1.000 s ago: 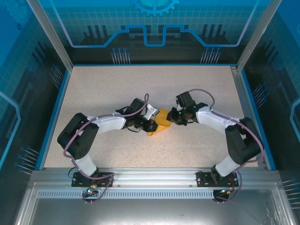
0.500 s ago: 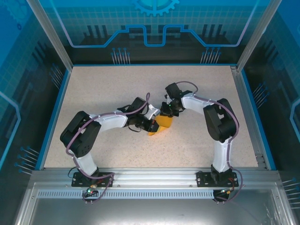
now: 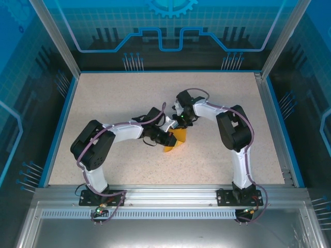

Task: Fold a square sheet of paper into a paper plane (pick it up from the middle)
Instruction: Third fold the triangle at the center of the table.

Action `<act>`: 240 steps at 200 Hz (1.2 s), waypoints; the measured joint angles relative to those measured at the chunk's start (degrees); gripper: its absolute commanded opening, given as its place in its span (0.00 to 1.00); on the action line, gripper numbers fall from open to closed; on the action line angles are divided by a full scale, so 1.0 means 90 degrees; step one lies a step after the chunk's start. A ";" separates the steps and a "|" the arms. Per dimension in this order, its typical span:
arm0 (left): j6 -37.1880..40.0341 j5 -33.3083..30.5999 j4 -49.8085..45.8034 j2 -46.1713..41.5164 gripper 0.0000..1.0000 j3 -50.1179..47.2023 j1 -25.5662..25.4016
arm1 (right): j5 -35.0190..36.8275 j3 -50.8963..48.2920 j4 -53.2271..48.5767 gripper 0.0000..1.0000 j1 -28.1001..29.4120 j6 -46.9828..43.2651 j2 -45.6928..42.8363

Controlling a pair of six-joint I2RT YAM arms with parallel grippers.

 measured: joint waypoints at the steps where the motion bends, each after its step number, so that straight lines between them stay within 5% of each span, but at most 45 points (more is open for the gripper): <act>1: -0.0002 0.0000 -0.0002 0.0000 0.07 0.0002 0.0000 | -0.0015 0.0000 -0.0002 0.17 0.0000 -0.0022 0.0000; 59: -0.0214 0.0160 -0.0219 0.0126 0.07 0.0216 0.0000 | -0.0345 0.0168 -0.0117 0.19 -0.0090 -0.0648 0.0129; 123: -0.0374 0.0143 -0.0182 0.0294 0.07 0.0238 0.0019 | -0.0527 -0.0444 0.0170 0.25 -0.0389 -0.0070 -0.0551; 240: -0.0379 0.0136 -0.0182 0.0333 0.07 0.0257 0.0041 | 0.0112 -0.1200 0.0517 0.15 -0.0374 0.0719 -0.0797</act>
